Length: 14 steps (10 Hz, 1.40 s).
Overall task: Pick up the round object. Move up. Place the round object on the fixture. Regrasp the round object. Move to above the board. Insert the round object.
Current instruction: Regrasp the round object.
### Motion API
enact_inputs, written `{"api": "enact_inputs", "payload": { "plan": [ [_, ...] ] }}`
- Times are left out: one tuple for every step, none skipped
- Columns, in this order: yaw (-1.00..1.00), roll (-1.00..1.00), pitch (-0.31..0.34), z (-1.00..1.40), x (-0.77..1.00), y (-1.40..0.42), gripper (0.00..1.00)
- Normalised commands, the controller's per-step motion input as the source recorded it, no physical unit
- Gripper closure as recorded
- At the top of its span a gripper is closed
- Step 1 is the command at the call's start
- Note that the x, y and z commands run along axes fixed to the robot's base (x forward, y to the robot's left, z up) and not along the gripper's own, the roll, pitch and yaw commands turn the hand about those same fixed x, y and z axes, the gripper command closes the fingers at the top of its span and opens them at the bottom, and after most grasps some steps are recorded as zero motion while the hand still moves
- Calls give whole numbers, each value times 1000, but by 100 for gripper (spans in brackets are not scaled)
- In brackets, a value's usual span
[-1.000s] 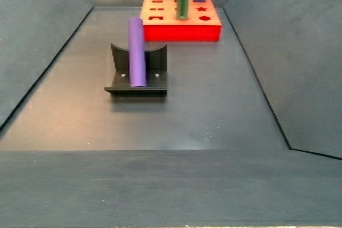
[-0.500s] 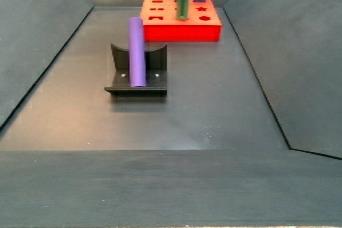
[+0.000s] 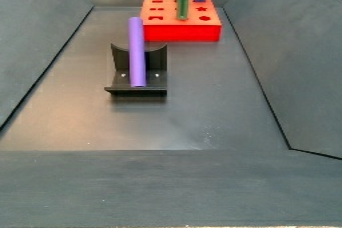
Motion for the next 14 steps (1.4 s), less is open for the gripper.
{"api": "enact_inputs", "payload": {
  "plan": [
    [198, 537, 156, -6, 99, -51, 0],
    [208, 412, 140, -8, 97, -49, 0],
    [216, 217, 81, 4, 87, -33, 0],
    [216, 178, 55, 1, 82, -36, 0],
    [207, 155, 23, -4, 77, -40, 0],
    [211, 145, -67, -1000, 28, 46, 0],
    [190, 141, -75, -1000, 31, 45, 0],
    [146, 130, -110, -1000, 41, 44, 0],
    [94, 101, -147, -1000, 50, 40, 0],
    [57, 80, -162, -1000, 56, 40, 0],
    [19, 73, -161, -1000, 57, 39, 0],
    [-16, 69, -159, -1000, 59, 35, 0],
    [-51, 63, -144, -1000, 62, 35, 0],
    [-71, 59, -125, -1000, 62, 34, 0]
  ]
}}
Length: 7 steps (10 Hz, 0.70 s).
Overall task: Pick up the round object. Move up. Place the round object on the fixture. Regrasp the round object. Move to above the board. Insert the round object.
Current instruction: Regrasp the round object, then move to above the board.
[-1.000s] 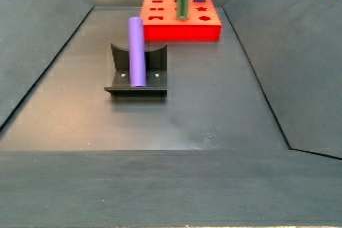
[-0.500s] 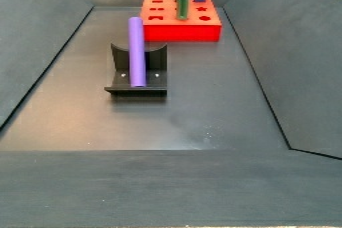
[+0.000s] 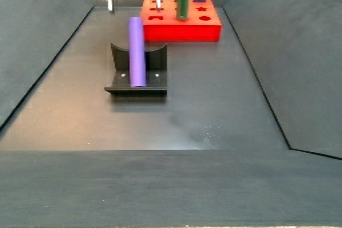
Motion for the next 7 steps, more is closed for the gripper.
{"api": "enact_inputs", "payload": {
  "plan": [
    [-84, 54, -98, -968, 61, 27, 0],
    [-88, 54, -81, -851, 53, 25, 0],
    [-85, 52, -50, -614, 44, 17, 0],
    [-76, 51, -32, -444, 46, 12, 0],
    [-59, 50, -4, -225, 49, 9, 0],
    [0, 0, 0, 0, 0, 0, 100],
    [128, 505, 78, 1000, 64, -165, 100]
  ]
}}
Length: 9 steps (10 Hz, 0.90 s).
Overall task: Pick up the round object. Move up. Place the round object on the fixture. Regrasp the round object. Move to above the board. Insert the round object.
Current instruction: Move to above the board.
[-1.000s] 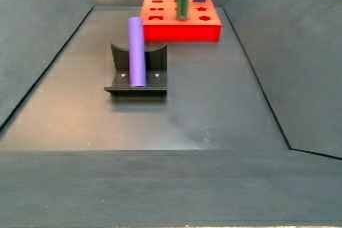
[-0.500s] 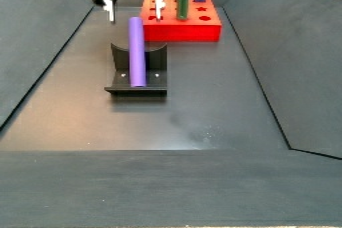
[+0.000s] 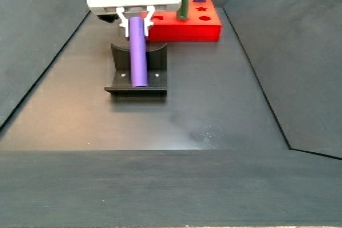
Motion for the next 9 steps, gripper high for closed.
{"api": "enact_inputs", "payload": {
  "plan": [
    [128, 504, 78, 1000, 64, -166, 100],
    [108, 380, 47, 1000, 71, -163, 100],
    [102, 304, 34, 1000, 75, -158, 100],
    [84, 191, 4, 1000, 74, -153, 100],
    [62, 127, -22, 1000, 72, -149, 100],
    [52, 109, -26, 1000, 72, -147, 100],
    [22, 86, -19, 1000, 74, -139, 100],
    [3, 75, -8, 1000, 76, -135, 100],
    [-5, 69, 1, 1000, 76, -133, 100]
  ]
}}
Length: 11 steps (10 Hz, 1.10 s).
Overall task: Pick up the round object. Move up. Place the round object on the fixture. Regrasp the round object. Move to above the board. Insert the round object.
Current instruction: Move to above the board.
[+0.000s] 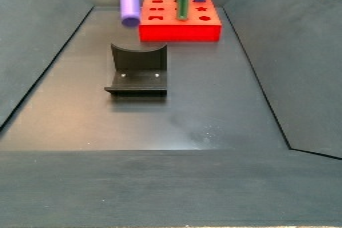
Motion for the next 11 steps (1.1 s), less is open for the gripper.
{"api": "enact_inputs", "payload": {
  "plan": [
    [-20, 63, 33, 1000, 79, -124, 100],
    [-22, 64, 55, 1000, 81, -118, 100],
    [-16, 63, 79, 1000, 87, -117, 100],
    [-3, 66, 108, 970, 89, -108, 100],
    [13, 63, 118, 778, 77, -83, 100],
    [32, 60, 121, 593, 63, -57, 100],
    [48, 57, 124, 403, 51, -45, 100],
    [-112, -1000, -15, 251, -1000, -947, 100],
    [-108, -1000, -18, 205, -1000, -938, 100],
    [-102, -1000, -44, 210, -1000, -835, 100],
    [-101, -1000, -50, 187, -1000, -782, 100]
  ]
}}
